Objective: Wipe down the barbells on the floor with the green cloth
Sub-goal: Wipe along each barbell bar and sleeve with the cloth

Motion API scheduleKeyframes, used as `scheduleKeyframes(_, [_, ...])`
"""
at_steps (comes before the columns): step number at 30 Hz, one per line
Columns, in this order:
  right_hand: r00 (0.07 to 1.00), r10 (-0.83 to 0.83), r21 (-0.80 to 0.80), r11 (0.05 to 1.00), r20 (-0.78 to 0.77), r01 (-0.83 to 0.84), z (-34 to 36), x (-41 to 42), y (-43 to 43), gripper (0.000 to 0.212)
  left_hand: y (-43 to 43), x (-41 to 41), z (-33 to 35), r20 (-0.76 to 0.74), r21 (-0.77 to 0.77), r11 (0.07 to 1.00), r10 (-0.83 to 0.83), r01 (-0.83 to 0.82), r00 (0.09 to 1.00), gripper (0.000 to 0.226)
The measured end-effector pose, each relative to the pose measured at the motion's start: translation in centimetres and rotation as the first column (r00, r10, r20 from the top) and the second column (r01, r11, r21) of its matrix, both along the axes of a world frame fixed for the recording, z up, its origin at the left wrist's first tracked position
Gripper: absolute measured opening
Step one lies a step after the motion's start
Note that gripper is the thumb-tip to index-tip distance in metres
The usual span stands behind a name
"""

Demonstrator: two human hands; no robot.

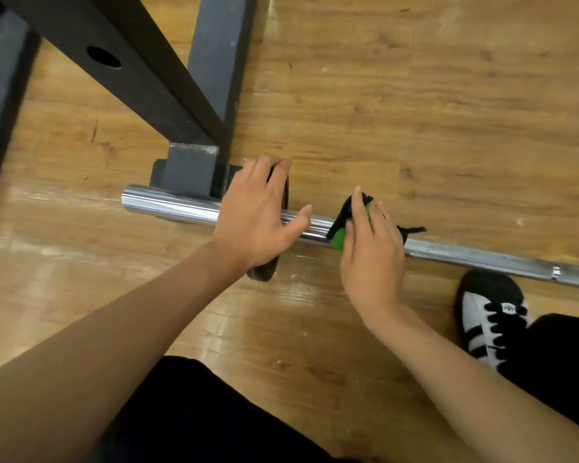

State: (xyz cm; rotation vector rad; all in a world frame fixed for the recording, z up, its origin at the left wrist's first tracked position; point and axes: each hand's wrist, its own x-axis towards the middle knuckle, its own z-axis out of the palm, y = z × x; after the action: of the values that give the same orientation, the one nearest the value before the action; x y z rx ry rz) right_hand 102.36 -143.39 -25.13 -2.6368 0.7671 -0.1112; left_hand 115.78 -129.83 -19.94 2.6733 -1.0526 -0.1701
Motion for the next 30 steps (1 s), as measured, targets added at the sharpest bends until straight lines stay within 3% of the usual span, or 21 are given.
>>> scheduleKeyframes(3, [0.991,0.136,0.017,0.991,-0.01,-0.136,0.1,-1.4,-0.4,0.06,0.5,-0.3,-0.1,0.0,0.001,1.0,-0.005,0.005,1.0,0.078])
scheduleKeyframes(6, [0.993,0.041,0.098,0.995,-0.11,-0.03,-0.5,3.2,-3.1,0.059,0.4,-0.6,0.0,-0.016,0.026,1.0,0.016,-0.016,1.0,0.082])
scheduleKeyframes(7, [0.979,0.011,0.127,0.992,-0.202,0.015,-0.4,4.3,-3.6,0.053,0.1,-0.6,0.1,-0.013,0.029,1.0,0.012,-0.011,1.0,0.083])
scheduleKeyframes(8, [0.98,-0.022,0.138,0.989,-0.199,0.05,-0.2,4.5,-3.5,0.043,0.0,-0.8,0.1,-0.01,0.027,1.0,0.005,-0.005,1.0,0.083])
scheduleKeyframes(11, [0.998,-0.055,0.082,0.995,0.02,0.053,0.1,0.0,-0.3,0.037,0.7,-1.5,0.2,0.006,0.007,1.0,0.003,-0.003,1.0,0.082])
scheduleKeyframes(13, [0.997,0.057,0.059,0.997,0.047,-0.059,0.1,-3.0,1.4,0.044,1.9,-2.6,0.4,0.018,0.026,0.999,-0.028,0.028,0.999,0.083])
scheduleKeyframes(15, [0.994,0.113,0.074,0.991,0.002,-0.112,-0.1,-2.4,0.7,0.043,3.2,-3.6,0.6,0.028,0.099,0.992,-0.076,0.073,0.997,0.087])
scheduleKeyframes(18, [0.973,-0.009,0.105,0.994,-0.23,0.034,0.2,1.0,-0.9,0.036,4.3,-3.4,1.6,0.055,0.187,0.978,-0.105,0.093,0.993,0.086])
scheduleKeyframes(19, [0.972,-0.038,0.12,0.99,-0.232,0.068,0.8,0.9,-0.5,0.035,4.3,-3.0,1.9,0.06,0.207,0.973,-0.122,0.107,0.991,0.083])
scheduleKeyframes(21, [0.997,-0.021,0.122,0.992,-0.079,0.03,0.9,-1.5,1.1,0.034,4.1,-2.4,2.1,0.04,0.255,0.949,-0.202,0.186,0.978,0.079])
scheduleKeyframes(23, [0.999,0.039,0.077,0.996,-0.024,-0.037,1.4,-5.0,3.1,0.036,4.3,-2.7,1.7,-0.007,0.258,0.933,-0.258,0.251,0.966,0.078])
scheduleKeyframes(25, [0.99,0.08,0.129,0.99,-0.12,-0.065,1.3,-3.7,1.9,0.037,4.7,-3.5,1.0,-0.057,0.172,0.956,-0.233,0.24,0.971,0.079])
scheduleKeyframes(28, [0.899,-0.024,0.256,0.955,-0.437,0.15,1.7,0.5,-0.3,0.038,5.3,-5.3,0.4,-0.085,0.071,0.984,-0.16,0.166,0.983,0.081])
scheduleKeyframes(30, [0.91,-0.058,0.137,0.983,-0.41,0.125,2.1,-0.3,0.9,0.038,5.4,-5.9,0.2,-0.085,0.041,0.985,-0.166,0.17,0.982,0.081])
